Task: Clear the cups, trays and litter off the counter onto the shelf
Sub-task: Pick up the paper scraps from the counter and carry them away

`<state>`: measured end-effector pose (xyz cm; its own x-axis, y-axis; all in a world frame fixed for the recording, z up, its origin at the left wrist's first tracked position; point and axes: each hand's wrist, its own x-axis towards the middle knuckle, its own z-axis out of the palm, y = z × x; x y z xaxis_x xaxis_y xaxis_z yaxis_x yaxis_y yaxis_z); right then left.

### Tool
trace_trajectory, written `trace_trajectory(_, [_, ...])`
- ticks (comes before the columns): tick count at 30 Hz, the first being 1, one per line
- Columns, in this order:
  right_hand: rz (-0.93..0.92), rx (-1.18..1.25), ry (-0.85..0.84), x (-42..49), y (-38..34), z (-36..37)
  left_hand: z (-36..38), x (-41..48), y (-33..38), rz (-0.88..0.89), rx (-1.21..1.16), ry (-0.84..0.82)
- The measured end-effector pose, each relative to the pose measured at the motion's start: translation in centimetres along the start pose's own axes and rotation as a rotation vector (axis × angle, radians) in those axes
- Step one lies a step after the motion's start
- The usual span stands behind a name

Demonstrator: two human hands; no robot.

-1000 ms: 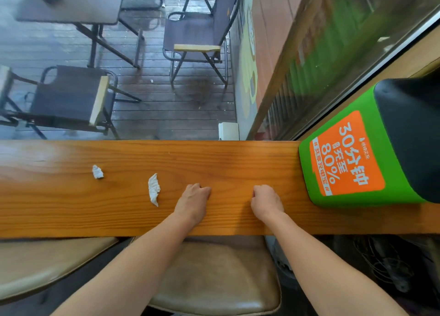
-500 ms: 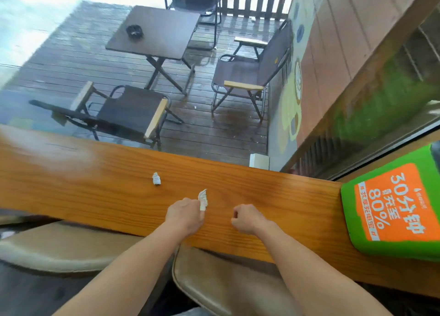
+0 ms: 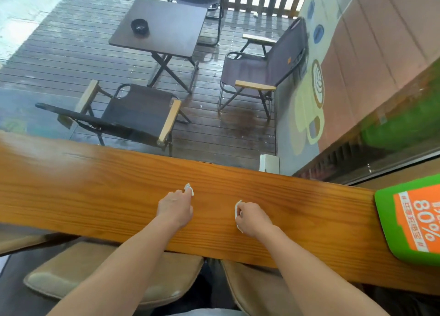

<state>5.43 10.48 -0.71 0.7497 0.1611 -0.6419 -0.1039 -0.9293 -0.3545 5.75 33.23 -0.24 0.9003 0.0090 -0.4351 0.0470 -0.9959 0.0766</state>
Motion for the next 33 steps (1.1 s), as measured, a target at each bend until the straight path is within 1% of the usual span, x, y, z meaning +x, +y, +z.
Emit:
trace_trajectory(5, [0.071,0.007,0.123,1.5,-0.3,1.7,0.8,2.6,-0.7,0.034,-0.088,0.031])
trace_trajectory(8, [0.111,-0.006,0.171,2.6,0.0,2.6,1.8,4.2,-1.0,0.013,-0.081,0.063])
trace_trajectory(12, [0.158,-0.027,0.235,3.6,0.4,4.1,3.5,6.2,-1.5,-0.026,-0.063,0.062])
trace_trajectory(16, [0.194,-0.05,0.202,3.9,0.8,6.1,5.3,6.9,-1.9,-0.008,-0.079,0.005])
trace_trajectory(19, [0.193,-0.084,0.225,3.8,0.9,7.0,6.0,6.6,-2.1,0.011,-0.1,-0.046])
trace_trajectory(22, [0.132,-0.116,0.266,3.5,0.8,7.2,6.5,6.0,-1.9,0.016,-0.131,-0.082])
trace_trajectory(25, [0.071,-0.113,0.268,3.0,0.8,7.4,6.8,5.4,-1.7,0.055,-0.098,-0.126])
trace_trajectory(29, [0.112,-0.014,0.214,2.5,1.0,7.4,6.7,5.1,-1.1,0.077,-0.104,-0.232])
trace_trajectory(31, [0.145,0.056,0.203,1.9,1.4,7.0,6.2,4.7,-0.7,0.109,-0.074,-0.288])
trace_trajectory(33, [0.169,0.126,0.158,1.8,1.7,6.4,5.9,4.6,-0.7,0.14,-0.024,-0.328])
